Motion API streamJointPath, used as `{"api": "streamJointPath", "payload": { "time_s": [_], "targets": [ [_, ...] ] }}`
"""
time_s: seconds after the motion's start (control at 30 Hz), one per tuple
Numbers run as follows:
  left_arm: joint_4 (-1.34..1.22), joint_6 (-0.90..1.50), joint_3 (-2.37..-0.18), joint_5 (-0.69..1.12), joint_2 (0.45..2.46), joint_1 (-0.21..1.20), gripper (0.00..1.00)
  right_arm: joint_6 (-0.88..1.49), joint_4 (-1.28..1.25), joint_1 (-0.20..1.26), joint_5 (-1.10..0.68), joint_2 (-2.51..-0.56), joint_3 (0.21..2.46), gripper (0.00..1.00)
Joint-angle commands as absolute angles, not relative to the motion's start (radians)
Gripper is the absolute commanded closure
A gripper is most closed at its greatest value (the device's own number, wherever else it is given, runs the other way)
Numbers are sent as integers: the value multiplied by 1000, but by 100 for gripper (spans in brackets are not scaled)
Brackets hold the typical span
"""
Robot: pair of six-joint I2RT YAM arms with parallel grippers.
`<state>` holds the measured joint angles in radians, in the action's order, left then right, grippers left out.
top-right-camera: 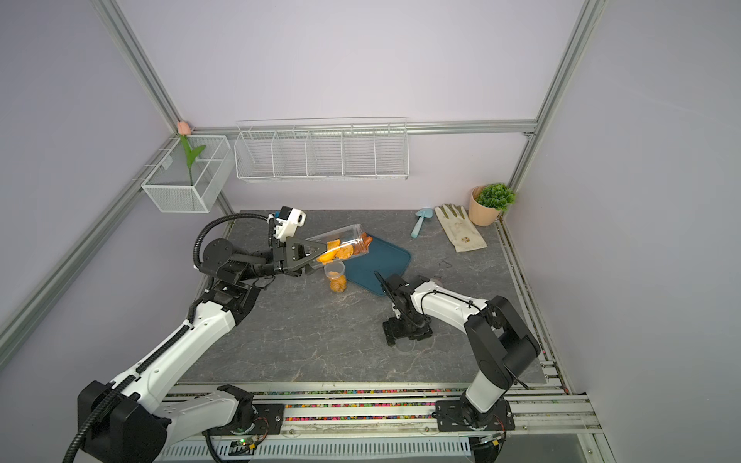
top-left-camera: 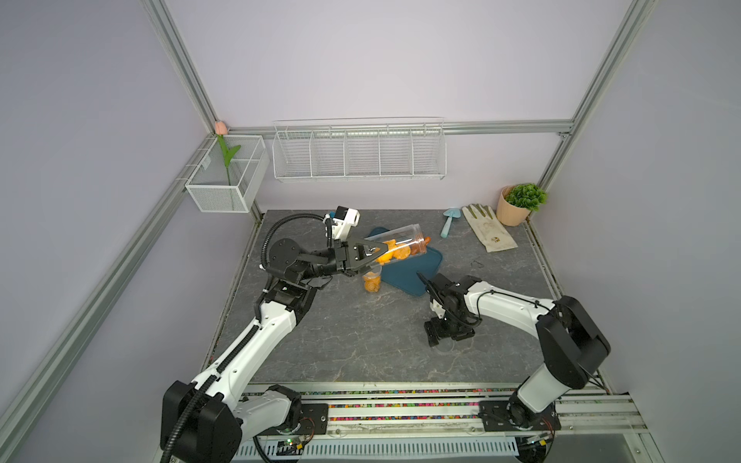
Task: Pour the cookies out of the jar
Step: Place the lid at the center of the board.
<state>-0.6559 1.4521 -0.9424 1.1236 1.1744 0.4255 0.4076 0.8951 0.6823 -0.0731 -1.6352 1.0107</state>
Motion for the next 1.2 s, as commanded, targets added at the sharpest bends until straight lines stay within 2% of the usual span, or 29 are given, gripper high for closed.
{"api": "streamJointPath", "payload": {
  "time_s": [0.0, 0.17, 0.27, 0.63, 1.17],
  "targets": [
    [-675, 1445, -939, 1132, 1159, 422, 44, 430, 922, 702, -57, -1563, 1004, 9],
    [-663, 1421, -949, 1135, 1171, 414, 44, 466, 891, 756, -29, -1482, 972, 9],
    [-669, 1419, -953, 1137, 1186, 412, 44, 478, 818, 768, -99, -1455, 927, 9],
    [-693, 1420, -956, 1143, 1213, 396, 44, 464, 756, 768, -168, -1523, 901, 9],
    [-732, 1425, -968, 1150, 1254, 383, 44, 489, 765, 768, -176, -1480, 835, 9]
  ]
}}
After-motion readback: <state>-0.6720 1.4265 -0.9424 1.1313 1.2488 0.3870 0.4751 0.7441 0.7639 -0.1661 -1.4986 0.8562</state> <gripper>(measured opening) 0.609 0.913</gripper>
